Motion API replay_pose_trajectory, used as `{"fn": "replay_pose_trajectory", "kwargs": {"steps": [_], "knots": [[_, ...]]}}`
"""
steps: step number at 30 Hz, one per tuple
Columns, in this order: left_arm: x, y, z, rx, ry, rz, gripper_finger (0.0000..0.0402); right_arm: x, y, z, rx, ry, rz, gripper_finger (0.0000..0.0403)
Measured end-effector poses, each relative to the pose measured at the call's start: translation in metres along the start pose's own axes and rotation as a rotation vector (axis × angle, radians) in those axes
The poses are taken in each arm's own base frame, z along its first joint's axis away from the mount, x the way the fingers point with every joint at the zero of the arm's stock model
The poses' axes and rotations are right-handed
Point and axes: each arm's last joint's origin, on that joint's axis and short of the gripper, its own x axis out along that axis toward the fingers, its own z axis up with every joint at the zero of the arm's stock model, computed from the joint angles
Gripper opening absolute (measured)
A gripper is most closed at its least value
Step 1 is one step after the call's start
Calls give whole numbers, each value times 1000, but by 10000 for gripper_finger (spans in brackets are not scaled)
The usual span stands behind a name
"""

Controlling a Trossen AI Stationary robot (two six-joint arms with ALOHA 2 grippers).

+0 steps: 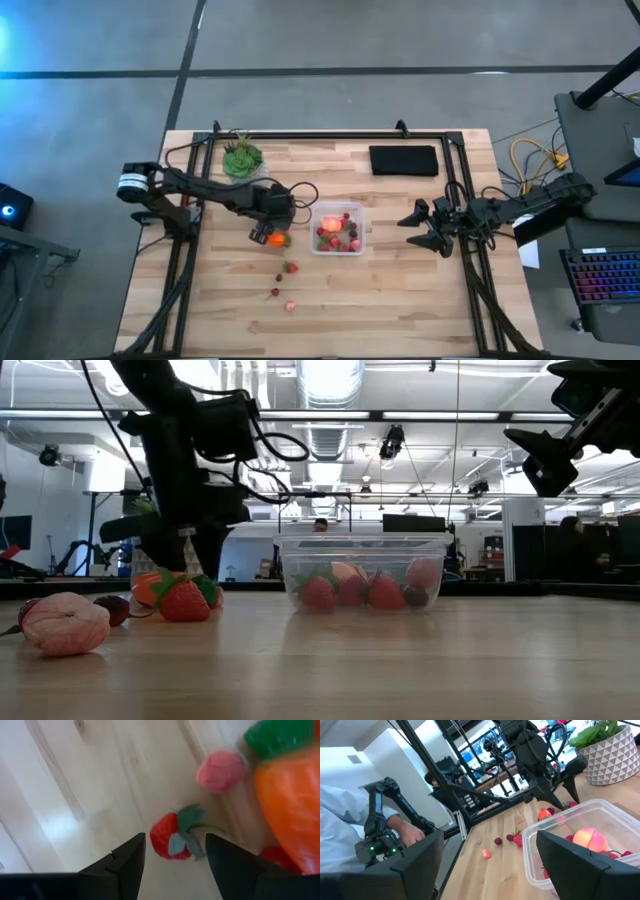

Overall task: Pick and placing Produce into tupperware
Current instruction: Put the strawberry into the transparent container

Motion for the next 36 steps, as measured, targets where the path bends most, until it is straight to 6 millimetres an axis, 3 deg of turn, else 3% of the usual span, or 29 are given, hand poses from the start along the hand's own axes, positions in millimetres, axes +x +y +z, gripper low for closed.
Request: {"fn": "replay_pose_trajectory", "kwargs": {"steps": [9, 22, 36], "knots": [[7, 6, -3, -24, 9, -6, 188, 0, 0, 0, 0, 0, 0, 308], [7, 11, 0, -50, -46, 17, 113, 0, 0, 0, 0, 0, 0, 312], [6, 15, 6, -62, -103, 52, 155, 0, 0, 0, 0, 0, 0, 313]]}}
